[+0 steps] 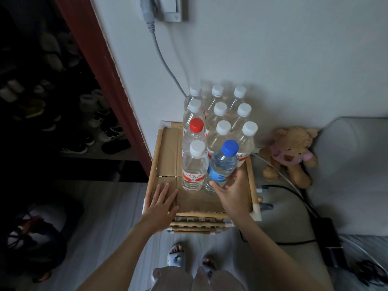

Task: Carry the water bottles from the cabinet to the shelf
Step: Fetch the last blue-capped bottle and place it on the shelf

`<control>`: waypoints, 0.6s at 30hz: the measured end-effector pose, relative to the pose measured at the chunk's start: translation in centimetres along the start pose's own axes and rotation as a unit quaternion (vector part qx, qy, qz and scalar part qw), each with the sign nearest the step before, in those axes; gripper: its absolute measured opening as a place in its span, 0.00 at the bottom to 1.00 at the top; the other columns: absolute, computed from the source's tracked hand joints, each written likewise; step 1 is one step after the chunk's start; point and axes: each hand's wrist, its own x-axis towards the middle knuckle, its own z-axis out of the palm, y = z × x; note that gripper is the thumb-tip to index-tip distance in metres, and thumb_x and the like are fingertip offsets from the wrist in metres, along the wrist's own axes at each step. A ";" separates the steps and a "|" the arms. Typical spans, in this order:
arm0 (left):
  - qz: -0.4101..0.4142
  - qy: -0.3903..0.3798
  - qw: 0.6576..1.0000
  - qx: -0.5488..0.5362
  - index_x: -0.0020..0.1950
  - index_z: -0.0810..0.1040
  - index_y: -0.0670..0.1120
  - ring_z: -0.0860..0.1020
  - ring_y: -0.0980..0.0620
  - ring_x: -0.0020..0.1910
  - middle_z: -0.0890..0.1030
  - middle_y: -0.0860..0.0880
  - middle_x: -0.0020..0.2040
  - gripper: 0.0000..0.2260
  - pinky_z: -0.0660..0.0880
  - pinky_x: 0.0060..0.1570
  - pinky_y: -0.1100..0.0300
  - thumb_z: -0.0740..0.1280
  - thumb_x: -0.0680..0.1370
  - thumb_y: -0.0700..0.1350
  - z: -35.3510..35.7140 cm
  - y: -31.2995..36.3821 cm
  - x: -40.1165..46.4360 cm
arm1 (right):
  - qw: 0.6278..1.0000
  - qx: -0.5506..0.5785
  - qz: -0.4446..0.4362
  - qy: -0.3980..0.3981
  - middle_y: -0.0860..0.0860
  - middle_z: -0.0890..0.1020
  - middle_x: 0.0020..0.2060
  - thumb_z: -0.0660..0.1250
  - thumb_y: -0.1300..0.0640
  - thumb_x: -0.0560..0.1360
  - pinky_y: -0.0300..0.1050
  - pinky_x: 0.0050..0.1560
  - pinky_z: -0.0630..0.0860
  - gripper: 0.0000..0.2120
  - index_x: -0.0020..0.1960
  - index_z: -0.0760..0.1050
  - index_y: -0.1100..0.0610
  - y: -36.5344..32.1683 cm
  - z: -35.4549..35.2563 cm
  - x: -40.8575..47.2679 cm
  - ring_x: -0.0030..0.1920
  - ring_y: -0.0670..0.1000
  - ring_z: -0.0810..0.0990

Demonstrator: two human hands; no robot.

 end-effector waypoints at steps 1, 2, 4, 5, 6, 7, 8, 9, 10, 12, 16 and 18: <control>0.002 0.000 1.000 0.002 0.74 0.43 0.55 0.30 0.53 0.68 0.38 0.49 0.75 0.39 0.20 0.58 0.60 0.31 0.64 0.65 0.0 0.0 0.0 | 1.000 0.001 0.000 -0.007 0.50 0.74 0.54 0.76 0.61 0.65 0.49 0.56 0.78 0.33 0.65 0.64 0.60 0.1 -0.1 0.0 0.54 0.46 0.76; 0.004 0.001 1.000 0.004 0.74 0.43 0.55 0.30 0.53 0.68 0.38 0.49 0.75 0.39 0.19 0.57 0.61 0.31 0.64 0.65 0.0 0.0 0.0 | 1.000 0.005 -0.002 -0.021 0.51 0.73 0.56 0.76 0.62 0.65 0.48 0.57 0.77 0.34 0.66 0.63 0.61 0.3 -0.2 0.0 0.56 0.47 0.75; 0.003 0.005 1.000 -0.003 0.74 0.44 0.55 0.30 0.53 0.68 0.39 0.49 0.76 0.38 0.19 0.57 0.61 0.32 0.64 0.66 0.1 -0.1 -0.1 | 0.998 -0.004 -0.003 -0.062 0.52 0.71 0.61 0.74 0.63 0.66 0.47 0.60 0.75 0.36 0.68 0.61 0.60 0.4 -0.4 0.1 0.59 0.47 0.73; 0.001 0.006 1.000 -0.007 0.74 0.44 0.55 0.30 0.52 0.68 0.40 0.48 0.76 0.38 0.19 0.57 0.62 0.32 0.64 0.66 0.1 -0.1 -0.1 | 0.997 -0.012 -0.001 -0.078 0.51 0.70 0.62 0.73 0.63 0.68 0.47 0.61 0.74 0.34 0.69 0.60 0.61 0.4 -0.4 0.0 0.59 0.46 0.73; 0.000 0.004 1.000 -0.005 0.74 0.43 0.55 0.30 0.52 0.68 0.40 0.48 0.76 0.38 0.19 0.56 0.62 0.32 0.64 0.66 0.0 -0.1 0.0 | 0.996 -0.011 0.003 -0.088 0.50 0.70 0.61 0.72 0.64 0.69 0.48 0.63 0.73 0.33 0.69 0.60 0.61 0.4 -0.5 0.0 0.59 0.44 0.73; -0.001 0.001 1.000 -0.001 0.74 0.43 0.55 0.30 0.53 0.68 0.40 0.49 0.76 0.38 0.19 0.56 0.62 0.32 0.64 0.65 0.0 0.0 0.0 | 0.995 -0.003 0.010 -0.095 0.48 0.70 0.60 0.70 0.65 0.70 0.48 0.64 0.72 0.31 0.69 0.60 0.61 0.5 -0.5 -0.1 0.57 0.42 0.73; -0.002 0.000 1.000 -0.001 0.74 0.42 0.55 0.30 0.53 0.68 0.39 0.49 0.76 0.38 0.19 0.57 0.61 0.32 0.64 0.65 0.0 0.0 0.0 | 0.995 0.005 0.017 -0.098 0.46 0.71 0.59 0.69 0.66 0.71 0.47 0.64 0.72 0.30 0.69 0.59 0.62 0.5 -0.5 -0.1 0.55 0.38 0.74; -0.004 0.000 1.000 -0.005 0.74 0.42 0.55 0.30 0.53 0.68 0.39 0.49 0.76 0.39 0.20 0.59 0.60 0.31 0.64 0.65 0.0 0.1 0.0 | 0.995 0.010 0.024 -0.097 0.44 0.71 0.57 0.68 0.66 0.72 0.45 0.64 0.72 0.30 0.69 0.59 0.62 0.6 -0.4 0.0 0.53 0.34 0.75; -0.006 0.000 1.000 -0.008 0.74 0.42 0.56 0.30 0.53 0.68 0.39 0.49 0.76 0.39 0.21 0.60 0.60 0.31 0.64 0.66 0.0 0.0 0.0 | 0.995 0.010 0.026 -0.093 0.41 0.71 0.56 0.68 0.67 0.72 0.43 0.63 0.72 0.29 0.69 0.59 0.61 0.7 -0.3 0.0 0.51 0.30 0.74; -0.006 0.002 1.000 -0.013 0.74 0.42 0.56 0.30 0.54 0.68 0.39 0.49 0.76 0.38 0.20 0.59 0.60 0.31 0.64 0.66 0.0 -0.1 0.0 | 0.996 0.013 0.029 -0.083 0.38 0.71 0.54 0.69 0.66 0.71 0.41 0.61 0.72 0.30 0.68 0.59 0.61 0.8 0.0 0.0 0.51 0.30 0.74; -0.007 -0.002 1.000 -0.015 0.74 0.43 0.56 0.31 0.53 0.69 0.39 0.49 0.76 0.39 0.24 0.65 0.56 0.32 0.63 0.66 -0.1 0.1 0.1 | 0.997 0.014 0.033 -0.063 0.46 0.71 0.58 0.70 0.63 0.70 0.36 0.56 0.73 0.31 0.68 0.59 0.59 1.0 0.5 0.0 0.56 0.42 0.73; -0.025 0.004 0.998 -0.057 0.74 0.50 0.55 0.37 0.51 0.73 0.45 0.49 0.77 0.38 0.32 0.70 0.50 0.37 0.65 0.66 -0.2 0.4 0.2 | 0.998 0.013 0.036 -0.056 0.46 0.71 0.57 0.71 0.63 0.70 0.39 0.57 0.73 0.31 0.68 0.60 0.59 1.1 0.5 0.0 0.58 0.45 0.74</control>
